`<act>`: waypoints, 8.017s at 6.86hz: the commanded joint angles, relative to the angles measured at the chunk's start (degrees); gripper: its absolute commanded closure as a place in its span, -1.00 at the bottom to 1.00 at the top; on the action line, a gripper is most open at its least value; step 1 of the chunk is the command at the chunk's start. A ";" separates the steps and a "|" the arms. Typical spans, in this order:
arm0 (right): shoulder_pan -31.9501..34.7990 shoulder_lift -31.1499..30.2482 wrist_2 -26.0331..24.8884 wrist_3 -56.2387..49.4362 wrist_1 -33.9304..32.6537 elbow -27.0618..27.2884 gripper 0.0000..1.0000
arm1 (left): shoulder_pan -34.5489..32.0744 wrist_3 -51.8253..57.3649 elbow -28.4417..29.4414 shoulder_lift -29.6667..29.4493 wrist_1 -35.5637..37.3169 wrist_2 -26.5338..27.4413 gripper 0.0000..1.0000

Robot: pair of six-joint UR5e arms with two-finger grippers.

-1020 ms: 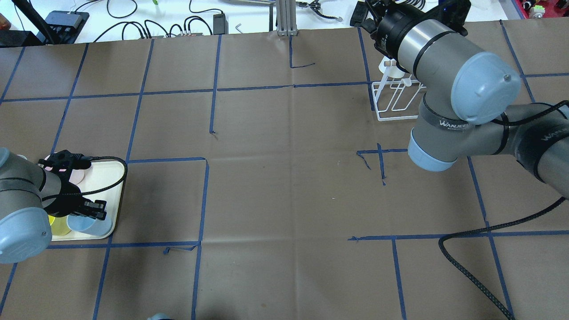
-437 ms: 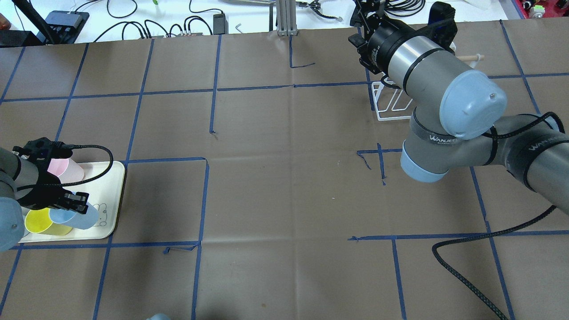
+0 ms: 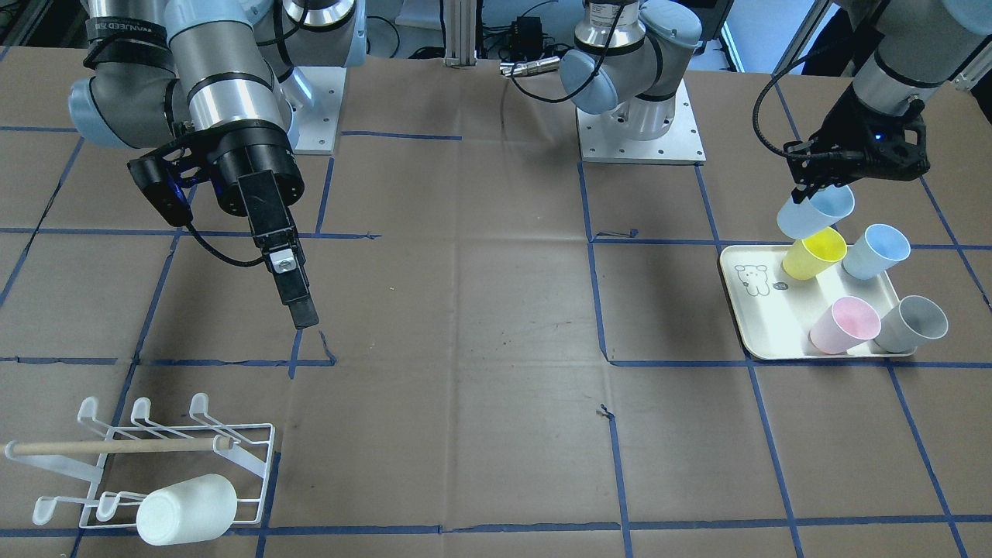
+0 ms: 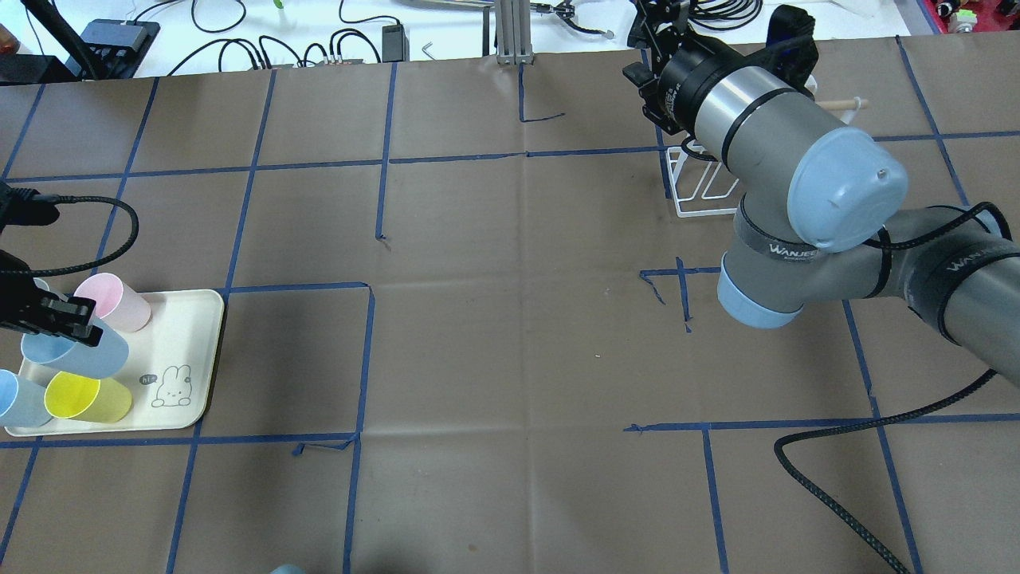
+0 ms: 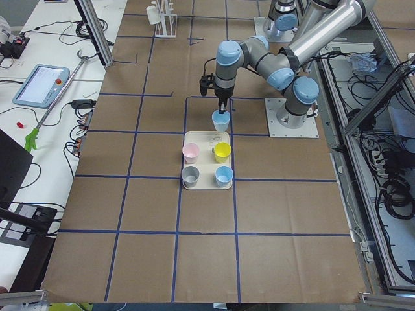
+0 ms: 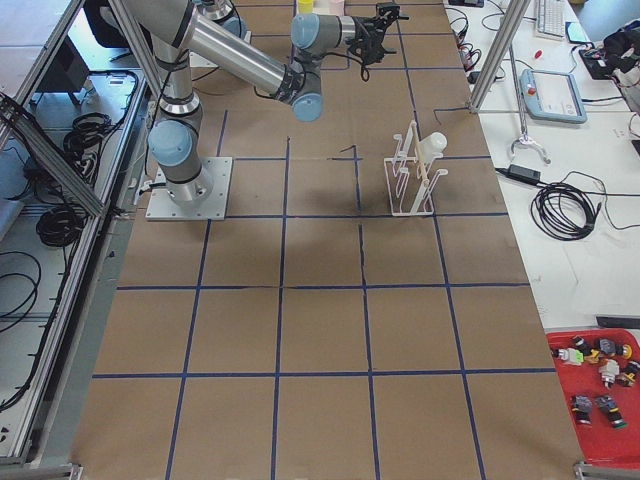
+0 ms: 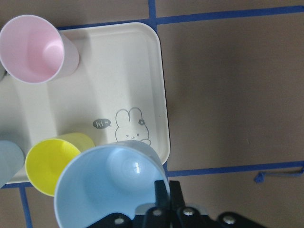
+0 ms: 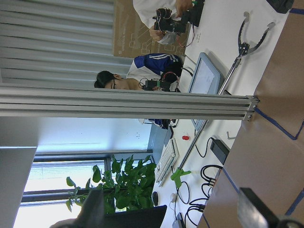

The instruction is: Transfer IKEA cup to right arm and place on rack

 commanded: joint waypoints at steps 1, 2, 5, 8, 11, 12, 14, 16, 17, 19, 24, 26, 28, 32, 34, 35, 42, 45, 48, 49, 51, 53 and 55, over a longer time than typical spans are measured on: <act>0.00 -0.01 0.16 0.03 0.00 0.00 -0.98 | -1.76 2.15 3.83 -2.50 -1.50 -1.65 1.00; 0.00 -0.01 0.25 0.03 -0.09 0.00 -0.99 | -2.55 6.09 4.01 -5.57 3.13 -8.71 1.00; 0.00 -0.01 0.25 0.03 0.00 0.00 -0.99 | -4.58 10.52 7.69 -11.38 15.61 -29.80 1.00; 0.00 0.16 0.25 0.03 0.00 0.00 -0.99 | -8.26 15.69 7.01 -13.16 22.24 -53.69 1.00; 0.00 0.43 0.25 0.03 0.08 0.27 -0.99 | -12.82 27.37 6.91 -17.02 22.86 -65.63 1.00; 0.00 0.25 0.16 0.03 0.09 0.27 -0.99 | -15.28 30.18 6.48 -17.11 22.95 -65.82 1.00; 0.09 0.95 0.07 -0.32 -0.70 0.70 -1.00 | -16.71 33.12 1.58 -20.26 32.72 -70.29 1.00; 0.53 1.92 0.25 -0.14 -1.32 0.70 -1.00 | -18.80 26.02 -1.07 -20.98 43.20 -70.31 1.00; 1.49 2.01 0.25 0.64 -1.23 0.70 -1.00 | -20.82 25.73 -3.96 -20.98 48.30 -70.48 1.00; 2.89 2.10 0.07 8.95 -0.62 0.79 -1.00 | -21.54 18.66 -9.59 -20.98 61.21 -70.31 1.00; 5.61 2.01 -0.72 10.66 -0.53 5.62 -1.00 | -25.67 1.65 -10.05 -21.25 74.10 -69.51 1.00; 7.47 1.92 -0.81 18.19 -0.44 5.98 -0.99 | -26.29 0.94 -10.05 -21.25 74.36 -69.43 1.00; 8.27 1.22 -1.51 21.01 -0.53 5.72 -0.99 | -26.29 0.94 -9.96 -21.25 74.36 -69.43 1.00; 10.97 1.39 -4.05 25.17 -0.44 4.93 -0.99 | -26.29 0.94 -9.96 -21.25 74.36 -69.43 1.00; 12.13 1.83 -4.23 25.17 -0.44 4.57 -0.99 | -26.29 0.85 -9.96 -21.25 74.36 -69.43 1.00; 12.48 1.92 -4.23 25.17 -0.62 4.57 -0.99 | -26.38 0.77 -9.96 -21.25 74.36 -69.51 1.00; 16.08 4.02 -7.04 25.78 -0.35 1.07 -0.99 | -26.38 0.50 -9.96 -21.25 74.36 -69.43 1.00; 16.79 5.52 -8.28 26.66 -0.44 -1.40 -0.99 | -26.38 0.50 -9.87 -21.16 74.36 -69.43 0.99; 16.88 6.40 -8.28 26.66 -0.70 -1.67 -0.99 | -26.38 0.50 -9.96 -21.16 74.36 -69.43 0.99; 16.88 6.49 -8.28 26.58 -0.79 -1.67 -0.92 | -26.38 0.50 -9.96 -21.16 74.36 -69.43 0.98; 16.88 6.40 -8.19 26.40 -0.97 -1.67 -0.62 | -26.38 0.50 -9.87 -21.16 74.36 -69.43 0.98; 16.88 6.23 -8.19 26.40 -0.97 -1.49 -0.27 | -26.38 0.50 -9.87 -21.16 74.36 -69.43 0.97; 16.88 6.31 -8.10 26.31 -1.14 -1.49 0.01 | -26.38 0.59 -9.52 -21.07 74.36 -69.25 0.81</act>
